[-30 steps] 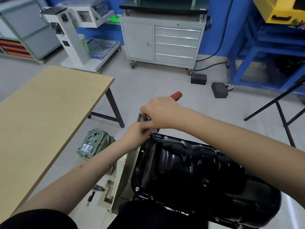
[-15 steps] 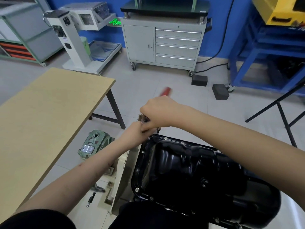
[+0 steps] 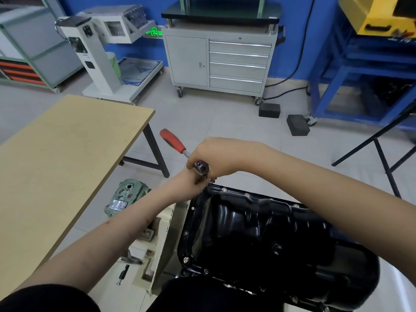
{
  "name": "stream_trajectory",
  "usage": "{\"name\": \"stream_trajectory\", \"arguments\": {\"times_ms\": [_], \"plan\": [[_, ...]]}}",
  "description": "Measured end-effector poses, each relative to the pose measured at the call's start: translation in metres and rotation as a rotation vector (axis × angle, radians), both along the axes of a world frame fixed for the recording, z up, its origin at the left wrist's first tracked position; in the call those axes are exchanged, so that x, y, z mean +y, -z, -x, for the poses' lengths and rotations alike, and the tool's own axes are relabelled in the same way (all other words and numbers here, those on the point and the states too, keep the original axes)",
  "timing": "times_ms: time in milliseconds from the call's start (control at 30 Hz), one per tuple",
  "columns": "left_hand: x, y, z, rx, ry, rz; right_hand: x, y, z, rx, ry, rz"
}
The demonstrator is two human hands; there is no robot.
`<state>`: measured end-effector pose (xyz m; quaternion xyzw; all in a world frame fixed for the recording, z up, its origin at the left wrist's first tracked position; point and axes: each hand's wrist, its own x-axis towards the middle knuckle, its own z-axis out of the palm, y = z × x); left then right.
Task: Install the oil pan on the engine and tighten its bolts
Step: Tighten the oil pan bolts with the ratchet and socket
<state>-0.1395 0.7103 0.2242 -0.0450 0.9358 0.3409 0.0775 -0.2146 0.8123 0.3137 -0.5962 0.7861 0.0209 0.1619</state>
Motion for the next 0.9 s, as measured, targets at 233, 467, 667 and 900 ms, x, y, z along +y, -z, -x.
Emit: {"name": "stream_trajectory", "arguments": {"times_ms": [233,467,667,900], "plan": [[0.002,0.013,0.002,0.107,-0.178,-0.051,-0.003,0.01,-0.002,0.247,0.153,0.074],[-0.003,0.006,0.003,0.019,-0.095,0.003,-0.004,0.003,-0.002,0.178,0.123,0.026],[-0.004,0.005,0.003,0.003,0.048,-0.027,0.005,0.001,0.001,-0.033,0.045,-0.008],[-0.001,0.016,0.001,0.108,-0.154,-0.052,0.001,0.011,-0.007,0.197,0.219,0.137]]}}
